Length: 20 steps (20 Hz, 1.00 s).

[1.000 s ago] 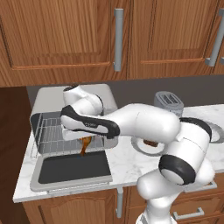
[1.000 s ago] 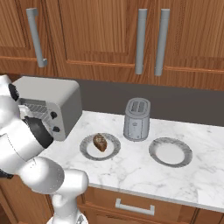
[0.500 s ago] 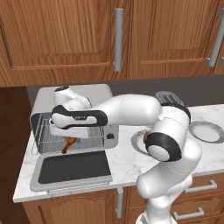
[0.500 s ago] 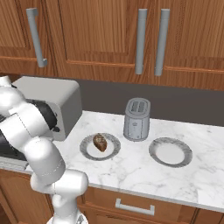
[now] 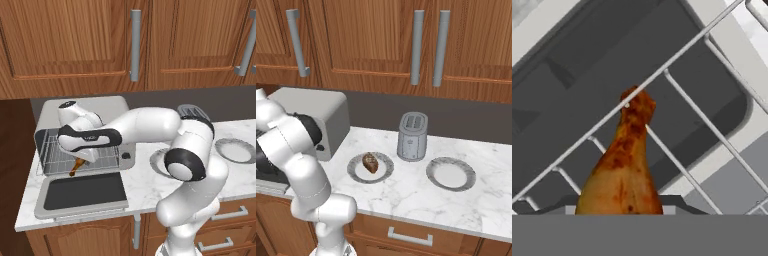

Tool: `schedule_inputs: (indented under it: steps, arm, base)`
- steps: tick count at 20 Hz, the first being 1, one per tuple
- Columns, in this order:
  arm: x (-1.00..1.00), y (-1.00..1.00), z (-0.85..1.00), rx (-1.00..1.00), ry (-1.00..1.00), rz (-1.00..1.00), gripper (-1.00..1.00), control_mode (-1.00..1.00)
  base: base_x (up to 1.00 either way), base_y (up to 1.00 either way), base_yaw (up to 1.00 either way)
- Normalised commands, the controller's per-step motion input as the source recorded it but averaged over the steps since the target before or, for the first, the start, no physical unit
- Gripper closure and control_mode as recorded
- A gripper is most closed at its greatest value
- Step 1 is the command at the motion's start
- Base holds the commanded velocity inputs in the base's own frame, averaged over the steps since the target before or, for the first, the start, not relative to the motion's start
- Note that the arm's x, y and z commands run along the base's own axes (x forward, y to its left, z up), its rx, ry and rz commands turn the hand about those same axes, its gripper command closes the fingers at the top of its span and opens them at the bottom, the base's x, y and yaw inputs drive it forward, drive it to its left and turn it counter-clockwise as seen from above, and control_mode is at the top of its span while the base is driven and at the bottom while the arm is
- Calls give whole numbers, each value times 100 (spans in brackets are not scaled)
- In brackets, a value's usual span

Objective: Open the toaster oven door. Place the bread on the bottom rack in the toaster oven and place the chicken drumstick on the top rack.

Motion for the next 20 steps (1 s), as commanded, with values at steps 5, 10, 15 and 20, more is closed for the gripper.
schedule_inputs:
  steps: [5, 10, 15, 20]
  arm:
    - [1, 0, 19, 12, -9, -27, 100, -100]
    - [-24, -5, 56, 21, 0, -28, 100, -100]
    - [-2, 0, 60, 16, -5, -29, 100, -100]
    - [5, 2, -6, 7, -3, -27, 100, -100]
  base:
    - [0, 0, 0]
    - [0, 0, 0]
    - [0, 0, 0]
    - [0, 0, 0]
